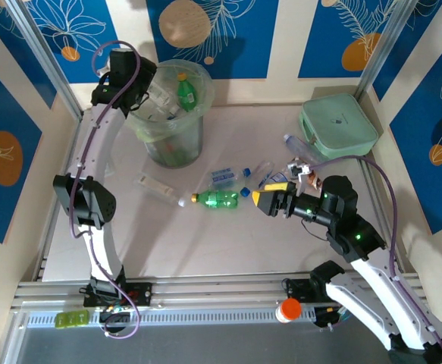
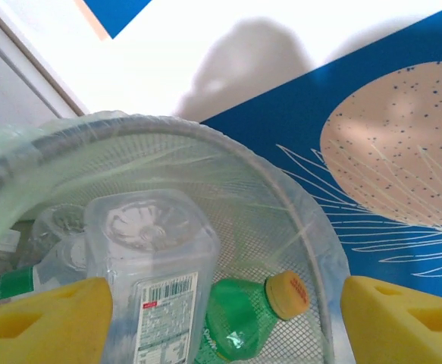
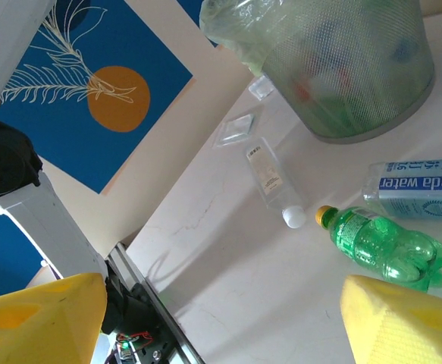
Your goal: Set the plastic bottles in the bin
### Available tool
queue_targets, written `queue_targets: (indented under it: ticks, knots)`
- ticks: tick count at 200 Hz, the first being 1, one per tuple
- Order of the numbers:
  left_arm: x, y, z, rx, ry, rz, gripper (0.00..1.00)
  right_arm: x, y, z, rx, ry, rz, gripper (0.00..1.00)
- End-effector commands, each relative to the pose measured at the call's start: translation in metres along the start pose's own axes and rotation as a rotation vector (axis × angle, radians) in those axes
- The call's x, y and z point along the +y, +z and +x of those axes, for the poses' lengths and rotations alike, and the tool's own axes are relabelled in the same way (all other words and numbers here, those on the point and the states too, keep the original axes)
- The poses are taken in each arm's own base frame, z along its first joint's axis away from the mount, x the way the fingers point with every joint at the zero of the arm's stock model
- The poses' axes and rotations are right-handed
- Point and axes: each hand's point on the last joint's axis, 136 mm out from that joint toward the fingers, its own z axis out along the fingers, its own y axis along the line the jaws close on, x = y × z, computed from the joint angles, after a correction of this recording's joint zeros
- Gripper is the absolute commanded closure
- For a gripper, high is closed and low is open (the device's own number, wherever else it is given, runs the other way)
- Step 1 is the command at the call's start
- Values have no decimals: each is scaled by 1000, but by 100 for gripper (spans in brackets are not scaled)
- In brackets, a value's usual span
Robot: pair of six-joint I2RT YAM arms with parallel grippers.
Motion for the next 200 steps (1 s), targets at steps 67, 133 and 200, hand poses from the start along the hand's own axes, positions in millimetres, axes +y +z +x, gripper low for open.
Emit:
queue_targets:
  ticks: [67,133,200]
  knots:
    - [-29,-19,9,106,173,154,48,0,-6,-7,-26,-15,34,20]
    - [-35,-138,61,71,455,193,43,-44,-14,-14,17,52,343,28]
    - [49,-202,159,252,699,194,34,-141,-11,-23,112,19,777,28]
